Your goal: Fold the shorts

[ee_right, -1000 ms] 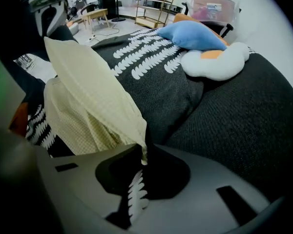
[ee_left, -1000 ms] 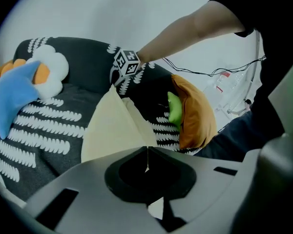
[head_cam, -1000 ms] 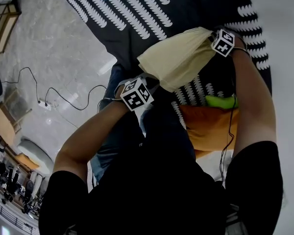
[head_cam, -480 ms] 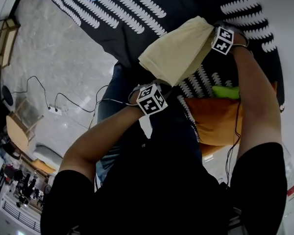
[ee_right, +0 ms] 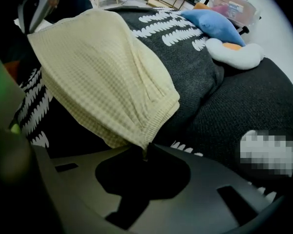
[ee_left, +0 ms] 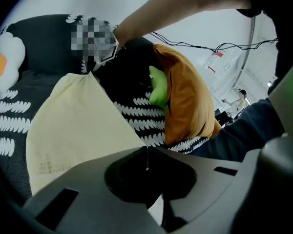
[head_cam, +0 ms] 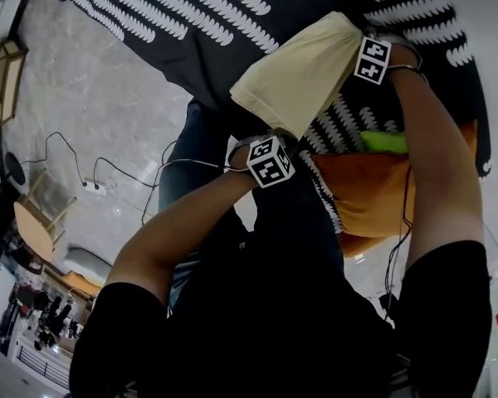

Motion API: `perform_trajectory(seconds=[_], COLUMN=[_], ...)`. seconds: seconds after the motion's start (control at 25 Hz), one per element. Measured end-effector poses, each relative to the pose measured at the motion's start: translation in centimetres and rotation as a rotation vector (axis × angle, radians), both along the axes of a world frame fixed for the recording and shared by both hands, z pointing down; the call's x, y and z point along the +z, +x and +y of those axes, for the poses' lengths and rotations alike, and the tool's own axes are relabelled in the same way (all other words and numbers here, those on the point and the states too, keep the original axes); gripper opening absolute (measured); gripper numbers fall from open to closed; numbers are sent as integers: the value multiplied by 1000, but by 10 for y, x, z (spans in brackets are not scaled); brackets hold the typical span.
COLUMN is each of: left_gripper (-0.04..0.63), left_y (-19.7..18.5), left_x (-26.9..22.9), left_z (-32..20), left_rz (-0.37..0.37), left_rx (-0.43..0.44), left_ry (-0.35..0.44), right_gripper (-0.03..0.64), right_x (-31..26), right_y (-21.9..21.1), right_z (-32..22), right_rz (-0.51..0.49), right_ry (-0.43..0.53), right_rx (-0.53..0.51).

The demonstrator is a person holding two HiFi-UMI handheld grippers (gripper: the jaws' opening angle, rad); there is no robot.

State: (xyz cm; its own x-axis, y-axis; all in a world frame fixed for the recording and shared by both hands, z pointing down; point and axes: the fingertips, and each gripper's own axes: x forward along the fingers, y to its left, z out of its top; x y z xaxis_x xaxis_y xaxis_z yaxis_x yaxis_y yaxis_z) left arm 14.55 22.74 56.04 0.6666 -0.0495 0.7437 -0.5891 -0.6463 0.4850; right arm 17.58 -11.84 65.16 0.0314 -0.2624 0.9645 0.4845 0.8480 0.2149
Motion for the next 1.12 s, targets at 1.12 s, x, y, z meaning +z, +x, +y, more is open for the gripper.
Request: perform_trajectory(seconds=[1.12], left_gripper=[110], left_y=[18], left_x=[53], left_z=[17], left_rz=[-27], left_rx=[99], left_ry=[-73], right_gripper=[175], right_x=[3], right_y=[24], right_z=[25], right_rz=[-76], right_ry=[16], right_rx=[286])
